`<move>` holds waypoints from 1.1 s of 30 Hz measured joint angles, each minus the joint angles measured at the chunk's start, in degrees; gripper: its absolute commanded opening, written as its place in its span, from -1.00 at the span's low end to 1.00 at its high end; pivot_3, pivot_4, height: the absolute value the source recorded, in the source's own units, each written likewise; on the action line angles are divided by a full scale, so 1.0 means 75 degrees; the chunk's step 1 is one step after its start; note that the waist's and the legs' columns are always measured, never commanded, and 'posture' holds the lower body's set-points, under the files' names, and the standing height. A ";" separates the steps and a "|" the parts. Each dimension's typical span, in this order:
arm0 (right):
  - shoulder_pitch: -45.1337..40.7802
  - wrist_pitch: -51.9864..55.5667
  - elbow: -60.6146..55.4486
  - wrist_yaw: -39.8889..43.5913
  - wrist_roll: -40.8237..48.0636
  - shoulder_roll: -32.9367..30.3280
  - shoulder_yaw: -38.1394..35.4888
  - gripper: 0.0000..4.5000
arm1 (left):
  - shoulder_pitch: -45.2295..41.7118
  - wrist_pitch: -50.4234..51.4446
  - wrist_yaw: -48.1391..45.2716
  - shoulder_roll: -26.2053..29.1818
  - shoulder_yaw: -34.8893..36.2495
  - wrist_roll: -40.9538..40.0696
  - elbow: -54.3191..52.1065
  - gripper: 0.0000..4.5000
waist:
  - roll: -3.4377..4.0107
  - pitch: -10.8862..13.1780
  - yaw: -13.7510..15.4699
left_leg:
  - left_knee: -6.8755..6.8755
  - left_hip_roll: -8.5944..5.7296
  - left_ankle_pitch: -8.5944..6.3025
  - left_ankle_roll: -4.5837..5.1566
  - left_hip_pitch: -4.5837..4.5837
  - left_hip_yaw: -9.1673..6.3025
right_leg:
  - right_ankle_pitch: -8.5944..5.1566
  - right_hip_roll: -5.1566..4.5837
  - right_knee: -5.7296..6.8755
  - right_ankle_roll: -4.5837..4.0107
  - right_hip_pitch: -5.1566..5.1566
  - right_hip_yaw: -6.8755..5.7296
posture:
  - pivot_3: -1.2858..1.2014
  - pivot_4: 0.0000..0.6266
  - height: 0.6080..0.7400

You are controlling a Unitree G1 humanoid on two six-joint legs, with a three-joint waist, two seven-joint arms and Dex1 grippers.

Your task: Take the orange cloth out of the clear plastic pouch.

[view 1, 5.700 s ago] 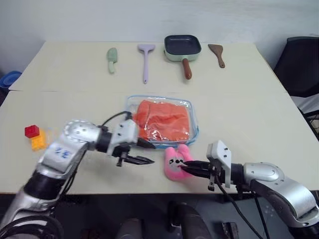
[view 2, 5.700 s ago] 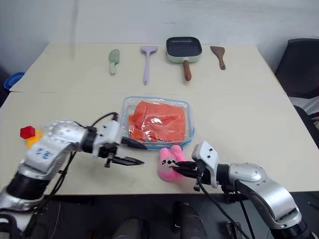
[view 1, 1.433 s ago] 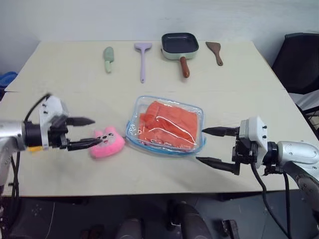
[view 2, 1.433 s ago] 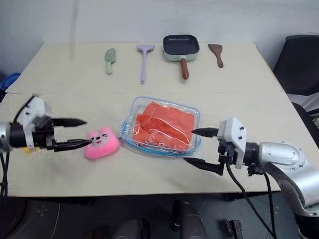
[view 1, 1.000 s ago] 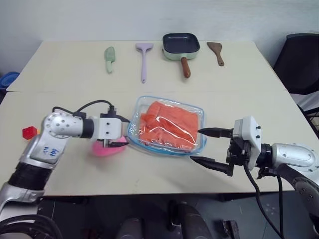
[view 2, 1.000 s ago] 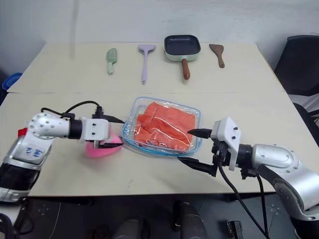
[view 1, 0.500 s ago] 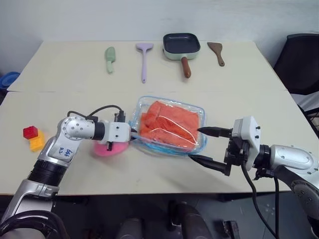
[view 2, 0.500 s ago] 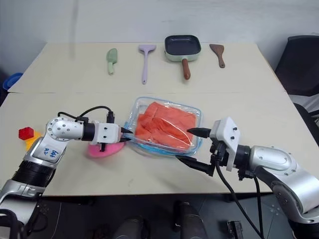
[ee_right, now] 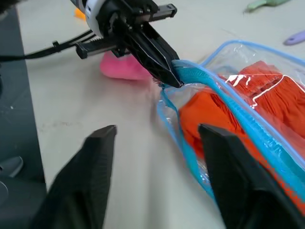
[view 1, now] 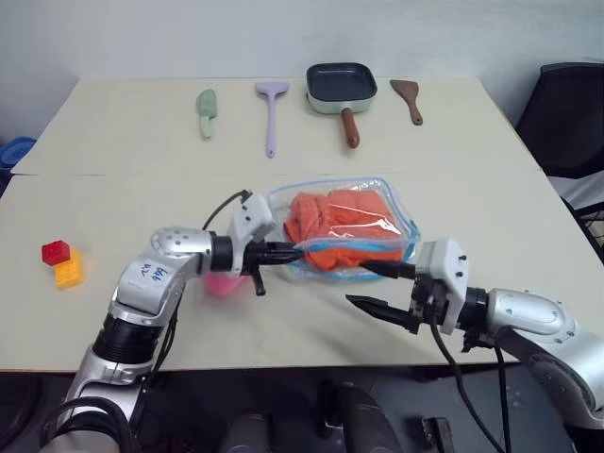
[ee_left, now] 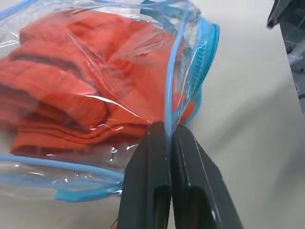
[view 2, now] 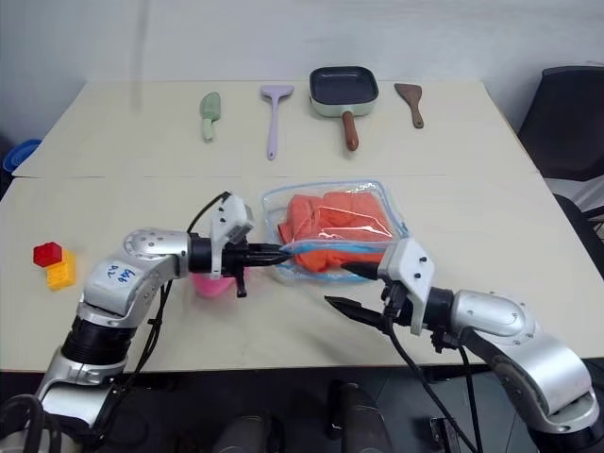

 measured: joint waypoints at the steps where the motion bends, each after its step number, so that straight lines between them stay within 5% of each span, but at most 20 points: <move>1: 0.0022 -0.0001 0.0000 -0.0017 -0.0070 0.0000 0.0023 -0.20 | 0.0056 -0.0145 -0.0019 0.0106 -0.0107 0.0082 -0.0015 -1.00 | 0.0000 0.0000 0.0005 | 0.0000 0.0000 0.0000 0.0000 0.0002 0.0000 | -0.0001 -0.0001 -0.0005 -0.0002 0.0000 0.0000 | 0.03 -0.52 1.00; 7: 0.0119 -0.0181 0.0017 0.0032 -0.0641 -0.0085 0.0154 -0.20 | 0.0107 -0.1038 -0.0156 0.0447 -0.0428 0.0552 0.0040 -1.00 | 0.0000 0.0000 0.0031 | 0.0002 -0.0004 0.0000 0.0001 0.0000 0.0000 | -0.0001 -0.0004 -0.0013 -0.0002 0.0001 0.0000 | 0.03 -0.52 1.00; 19: -0.0127 -0.0866 0.0926 -0.0211 -0.2240 0.0271 0.0902 -0.20 | -0.0021 0.0060 0.0266 -0.0168 -0.0106 -0.0107 -0.0129 -1.00 | 0.0000 0.0000 0.0009 | 0.0002 -0.0004 0.0000 0.0001 -0.0002 0.0001 | -0.0001 -0.0001 -0.0003 -0.0001 0.0000 0.0002 | 0.03 -0.52 1.00; 22: -0.0428 -0.1102 0.1444 -0.0338 -0.2678 0.0502 0.1038 0.06 | -0.0016 0.0067 0.0286 -0.0156 -0.0107 -0.0144 -0.0202 -1.00 | 0.0000 0.0000 0.0011 | 0.0003 -0.0004 0.0001 0.0001 0.0000 0.0000 | -0.0001 -0.0002 -0.0002 -0.0001 0.0001 0.0001 | 0.03 -0.52 1.00; 26: -0.0761 -0.1406 0.2108 -0.0484 -0.3219 0.0781 0.1242 0.66 | 0.0005 0.0075 0.0334 -0.0148 -0.0107 -0.0169 -0.0240 -1.00 | 0.0000 0.0000 0.0014 | 0.0004 -0.0004 0.0001 0.0001 -0.0001 -0.0001 | -0.0001 -0.0002 0.0001 -0.0001 -0.0001 0.0000 | 0.03 -0.52 1.00; 33: -0.1011 -0.1971 0.2767 -0.0504 -0.3955 0.1006 0.1619 0.66 | 0.0026 0.0079 0.0432 -0.0143 -0.0107 -0.0175 -0.0382 -1.00 | 0.0000 0.0000 0.0010 | 0.0003 -0.0002 0.0001 0.0001 -0.0001 -0.0002 | -0.0001 -0.0002 0.0001 -0.0001 -0.0001 -0.0001 | 0.03 -0.52 1.00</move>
